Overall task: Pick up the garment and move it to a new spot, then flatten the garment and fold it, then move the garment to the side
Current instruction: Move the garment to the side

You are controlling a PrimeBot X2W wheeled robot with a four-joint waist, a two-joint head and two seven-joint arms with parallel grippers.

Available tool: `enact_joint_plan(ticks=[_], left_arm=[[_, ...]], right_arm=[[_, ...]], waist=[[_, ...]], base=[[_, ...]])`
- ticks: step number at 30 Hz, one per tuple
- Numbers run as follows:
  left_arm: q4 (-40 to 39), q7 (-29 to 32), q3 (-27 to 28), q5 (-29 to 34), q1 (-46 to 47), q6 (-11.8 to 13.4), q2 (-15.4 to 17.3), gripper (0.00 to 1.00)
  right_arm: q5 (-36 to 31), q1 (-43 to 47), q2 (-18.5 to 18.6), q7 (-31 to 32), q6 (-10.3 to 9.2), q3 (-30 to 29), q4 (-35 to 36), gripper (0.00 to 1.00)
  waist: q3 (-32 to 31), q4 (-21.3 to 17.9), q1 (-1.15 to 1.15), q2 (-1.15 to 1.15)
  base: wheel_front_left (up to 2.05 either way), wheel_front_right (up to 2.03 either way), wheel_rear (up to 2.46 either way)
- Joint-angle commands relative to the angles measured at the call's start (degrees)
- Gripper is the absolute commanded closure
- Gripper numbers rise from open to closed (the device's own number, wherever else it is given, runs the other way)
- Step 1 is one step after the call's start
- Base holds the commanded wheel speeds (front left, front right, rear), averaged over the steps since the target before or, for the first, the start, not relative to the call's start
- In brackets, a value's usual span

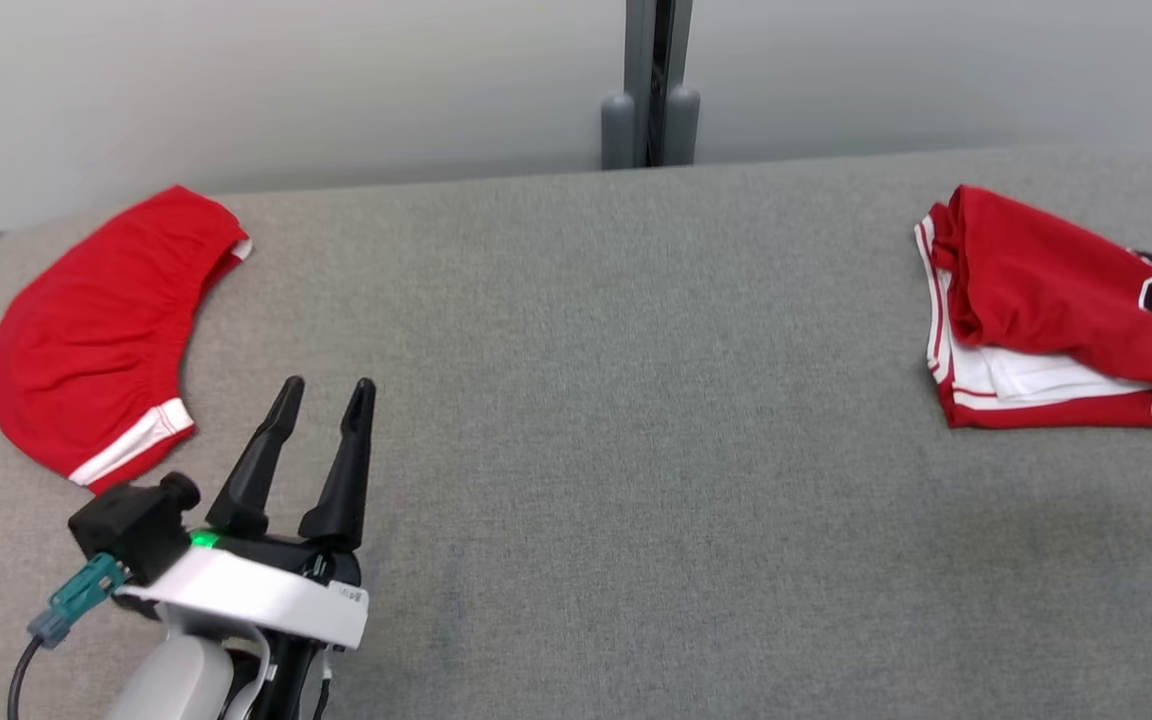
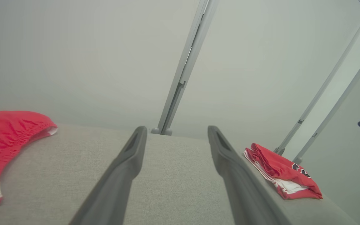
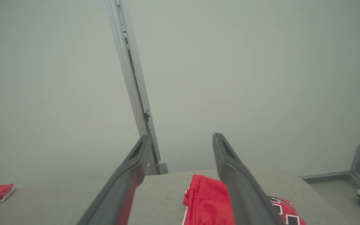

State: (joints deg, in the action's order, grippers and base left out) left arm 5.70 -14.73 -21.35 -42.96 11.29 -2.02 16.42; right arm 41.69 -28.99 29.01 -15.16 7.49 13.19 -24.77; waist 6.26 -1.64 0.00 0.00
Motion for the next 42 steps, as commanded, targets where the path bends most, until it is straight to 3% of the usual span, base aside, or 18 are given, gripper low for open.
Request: enact_joint_plan(ticks=[1, 9, 19, 25, 30, 42], left_arm=[[-0.17, -0.36, 0.95, -0.15, -1.37, 0.53, -0.18, 0.00], [0.33, -0.45, 1.50, 3.78, -4.16, 2.09, -0.04, 0.00], [-1.02, -0.45, 9.68, 12.47, -9.35, 4.93, -4.95, 0.00], [-0.62, -0.46, 12.40, 17.26, -11.77, 3.36, -7.79, 0.00], [-0.23, -0.47, 14.28, 20.17, -12.03, 1.95, -10.01, 0.00], [1.72, -0.47, 17.46, 23.92, -11.36, -1.51, -12.32, 0.00]], right_arm=[[0.38, 2.76, 0.72, -0.02, 0.02, 0.85, 1.77, 0.00], [0.38, 10.59, -0.58, 0.06, 0.02, 1.35, 6.15, 0.00], [-5.76, 22.68, -6.84, 0.00, 0.01, -5.76, 12.16, 0.00], [-10.22, 28.19, -12.68, 0.00, 0.02, -11.73, 16.55, 0.00], [-13.49, 31.20, -16.08, -0.01, 0.02, -12.82, 18.25, 0.00], [-18.89, 30.88, -16.36, -0.01, 0.02, -11.86, 18.23, 0.00]], waist=[[-2.37, 0.46, 0.00, 0.00], [-5.00, 1.33, 0.00, 0.00], [-6.50, 2.49, 0.00, 0.00], [-6.76, 2.93, 0.00, 0.00], [-6.47, 3.29, 0.00, 0.00], [-6.17, 3.55, 0.00, 0.00]], base=[[0.00, 0.00, 0.00], [0.00, 0.00, 0.00], [0.00, 0.00, 0.00], [0.00, 0.00, 0.00], [0.00, 0.00, 0.00], [0.00, 0.00, 0.00]])
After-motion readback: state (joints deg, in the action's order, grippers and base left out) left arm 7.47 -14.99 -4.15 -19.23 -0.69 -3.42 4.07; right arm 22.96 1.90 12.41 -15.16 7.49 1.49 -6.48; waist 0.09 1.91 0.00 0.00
